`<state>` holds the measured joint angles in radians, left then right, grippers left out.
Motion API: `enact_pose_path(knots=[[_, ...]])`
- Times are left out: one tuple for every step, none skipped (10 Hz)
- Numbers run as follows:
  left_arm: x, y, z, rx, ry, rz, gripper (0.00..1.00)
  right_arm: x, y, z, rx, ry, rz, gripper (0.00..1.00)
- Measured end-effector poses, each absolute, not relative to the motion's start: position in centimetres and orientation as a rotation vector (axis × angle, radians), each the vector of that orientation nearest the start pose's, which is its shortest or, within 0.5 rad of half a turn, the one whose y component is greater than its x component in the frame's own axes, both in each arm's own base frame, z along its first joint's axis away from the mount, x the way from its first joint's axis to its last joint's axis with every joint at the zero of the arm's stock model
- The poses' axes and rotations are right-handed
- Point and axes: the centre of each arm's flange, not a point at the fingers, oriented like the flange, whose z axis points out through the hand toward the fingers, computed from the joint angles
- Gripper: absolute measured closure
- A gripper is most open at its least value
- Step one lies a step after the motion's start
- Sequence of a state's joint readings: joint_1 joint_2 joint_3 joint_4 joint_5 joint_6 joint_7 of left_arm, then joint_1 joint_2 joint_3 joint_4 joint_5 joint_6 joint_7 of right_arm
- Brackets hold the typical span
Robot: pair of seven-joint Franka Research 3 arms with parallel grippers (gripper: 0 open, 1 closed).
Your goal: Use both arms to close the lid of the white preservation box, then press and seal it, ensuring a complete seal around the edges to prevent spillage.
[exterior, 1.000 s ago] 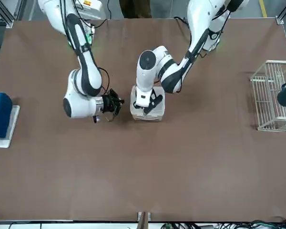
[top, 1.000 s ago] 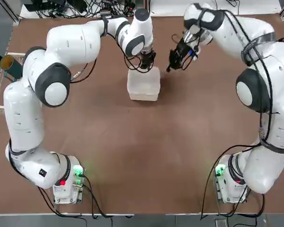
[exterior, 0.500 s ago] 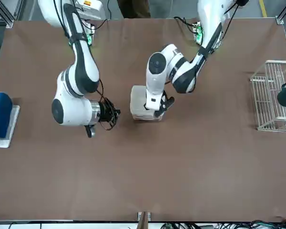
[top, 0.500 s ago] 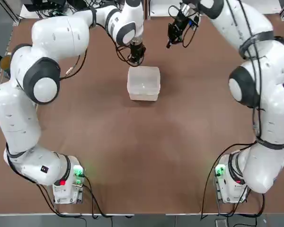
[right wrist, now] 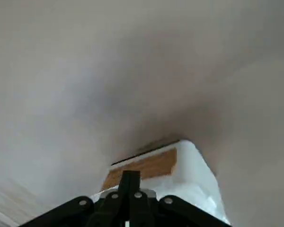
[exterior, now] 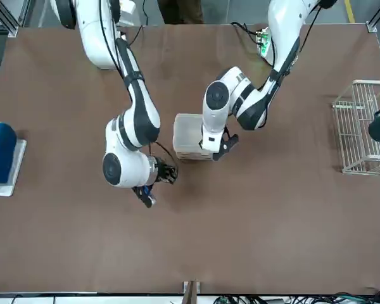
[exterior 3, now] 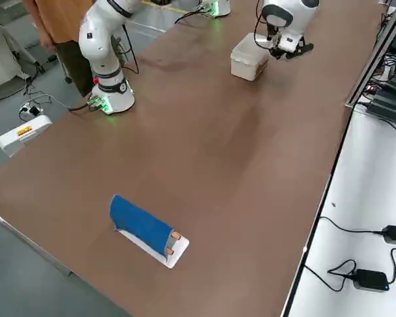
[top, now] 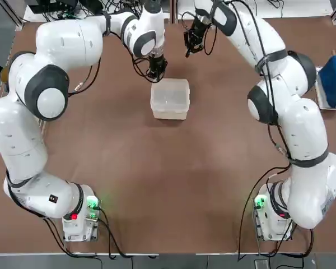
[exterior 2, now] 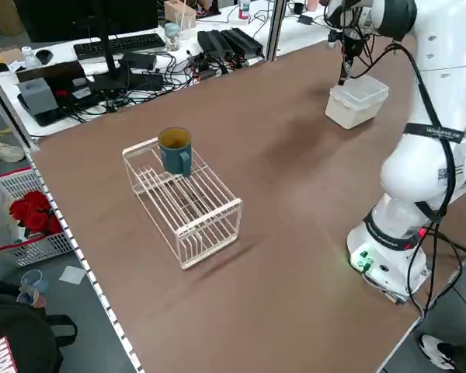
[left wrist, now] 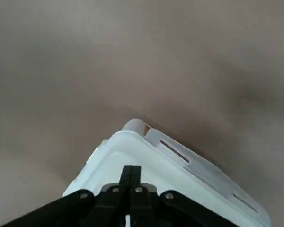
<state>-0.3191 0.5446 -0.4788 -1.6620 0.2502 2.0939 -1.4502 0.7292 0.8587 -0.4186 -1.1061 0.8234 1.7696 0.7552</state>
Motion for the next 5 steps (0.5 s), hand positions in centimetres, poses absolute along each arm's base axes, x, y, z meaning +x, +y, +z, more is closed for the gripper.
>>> enact_pose_path(knots=[[50.1, -44.5, 31.6, -2.988, -0.874, 0.061, 0.99, 65.1, 39.9, 31.2, -2.646, 0.697, 0.5, 0.99], [49.8, -44.5, 31.6, -2.99, -0.863, 0.049, 0.99, 64.4, 41.5, 30.1, -2.639, 0.661, 0.516, 0.99], [49.6, -44.5, 31.5, -2.988, -0.856, 0.046, 0.99, 63.5, 43.0, 28.8, -2.632, 0.633, 0.545, 0.99], [49.4, -44.4, 31.4, -2.986, -0.851, 0.046, 0.99, 62.6, 44.5, 27.7, -2.627, 0.608, 0.58, 0.99], [49.4, -44.4, 31.4, -2.99, -0.851, 0.042, 0.99, 62.0, 45.2, 27.0, -2.626, 0.595, 0.6, 0.99]])
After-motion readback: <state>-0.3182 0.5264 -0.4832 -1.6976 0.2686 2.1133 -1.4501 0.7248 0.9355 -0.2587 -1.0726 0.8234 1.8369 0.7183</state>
